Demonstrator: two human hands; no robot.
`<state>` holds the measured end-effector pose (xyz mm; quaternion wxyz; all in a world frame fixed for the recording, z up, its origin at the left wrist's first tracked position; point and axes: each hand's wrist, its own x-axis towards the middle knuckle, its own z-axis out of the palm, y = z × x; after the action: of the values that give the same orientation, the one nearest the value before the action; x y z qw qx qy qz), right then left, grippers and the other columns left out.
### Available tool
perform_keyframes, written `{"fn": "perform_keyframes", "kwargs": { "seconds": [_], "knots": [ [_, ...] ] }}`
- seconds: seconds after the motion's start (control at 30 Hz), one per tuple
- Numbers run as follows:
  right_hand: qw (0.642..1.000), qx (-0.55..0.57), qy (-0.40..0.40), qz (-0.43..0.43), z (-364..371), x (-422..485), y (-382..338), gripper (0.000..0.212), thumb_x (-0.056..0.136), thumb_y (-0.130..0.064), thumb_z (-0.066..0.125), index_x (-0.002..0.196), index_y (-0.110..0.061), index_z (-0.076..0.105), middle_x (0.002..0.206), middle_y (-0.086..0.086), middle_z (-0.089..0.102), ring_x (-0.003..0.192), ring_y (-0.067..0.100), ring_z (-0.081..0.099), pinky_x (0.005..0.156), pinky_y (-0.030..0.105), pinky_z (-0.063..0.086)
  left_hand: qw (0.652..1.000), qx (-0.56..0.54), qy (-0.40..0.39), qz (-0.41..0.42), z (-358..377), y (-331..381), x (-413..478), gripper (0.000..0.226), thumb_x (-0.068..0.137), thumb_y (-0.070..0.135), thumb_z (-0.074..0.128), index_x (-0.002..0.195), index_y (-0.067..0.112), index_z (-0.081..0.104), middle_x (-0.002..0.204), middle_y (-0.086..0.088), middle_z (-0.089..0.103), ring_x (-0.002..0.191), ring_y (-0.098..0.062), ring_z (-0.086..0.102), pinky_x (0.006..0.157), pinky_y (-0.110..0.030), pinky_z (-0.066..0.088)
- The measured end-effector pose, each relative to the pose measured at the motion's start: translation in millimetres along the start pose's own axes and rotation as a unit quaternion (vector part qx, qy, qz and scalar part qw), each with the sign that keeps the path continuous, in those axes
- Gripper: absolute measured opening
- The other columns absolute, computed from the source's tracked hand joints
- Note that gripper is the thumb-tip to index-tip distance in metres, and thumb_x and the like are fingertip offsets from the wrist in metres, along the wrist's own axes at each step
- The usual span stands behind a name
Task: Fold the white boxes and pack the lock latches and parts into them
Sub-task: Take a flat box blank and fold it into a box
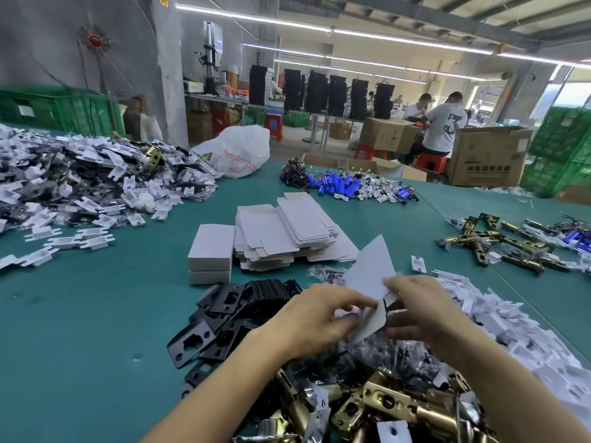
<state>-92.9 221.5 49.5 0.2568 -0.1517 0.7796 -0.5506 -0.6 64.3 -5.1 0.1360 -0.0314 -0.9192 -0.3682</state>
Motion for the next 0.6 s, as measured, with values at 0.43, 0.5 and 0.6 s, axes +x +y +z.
{"fn": "perform_keyframes", "kwargs": {
  "seconds": [0.43,0.5,0.6],
  "knots": [
    [0.882,-0.381,-0.084,-0.265,19.0,-45.4,-28.3,0.015,0.094,-0.027,0.063,0.090,-0.042,0.060,0.093,-0.014,0.072,0.076,-0.010,0.062,0.069,0.010,0.045,0.892,-0.362,0.234,-0.137,-19.6,27.6,7.6,0.088,0.038,0.060,0.086,0.116,0.048,0.046,0.115,0.008,0.066,0.101,-0.003,0.066,0.085,-0.023,0.055],
    [0.880,-0.401,-0.089,-0.237,11.4,-48.9,-24.5,0.024,0.093,-0.040,0.061,0.116,-0.037,0.065,0.111,-0.016,0.069,0.090,-0.007,0.064,0.084,0.019,0.051,0.929,-0.206,0.284,-0.116,-23.4,21.3,4.7,0.095,0.039,0.064,0.086,0.122,0.052,0.042,0.120,0.015,0.056,0.109,-0.003,0.057,0.088,-0.022,0.049],
    [0.914,-0.318,-0.001,-0.251,2.0,-53.4,-18.8,0.043,0.088,-0.047,0.062,0.131,-0.043,0.055,0.110,-0.020,0.066,0.085,-0.008,0.066,0.075,0.019,0.053,0.947,0.059,0.295,-0.108,-26.3,12.1,-1.7,0.121,0.045,0.066,0.083,0.144,0.038,0.019,0.119,0.017,0.031,0.112,-0.006,0.032,0.095,-0.026,0.034]
  ]
}}
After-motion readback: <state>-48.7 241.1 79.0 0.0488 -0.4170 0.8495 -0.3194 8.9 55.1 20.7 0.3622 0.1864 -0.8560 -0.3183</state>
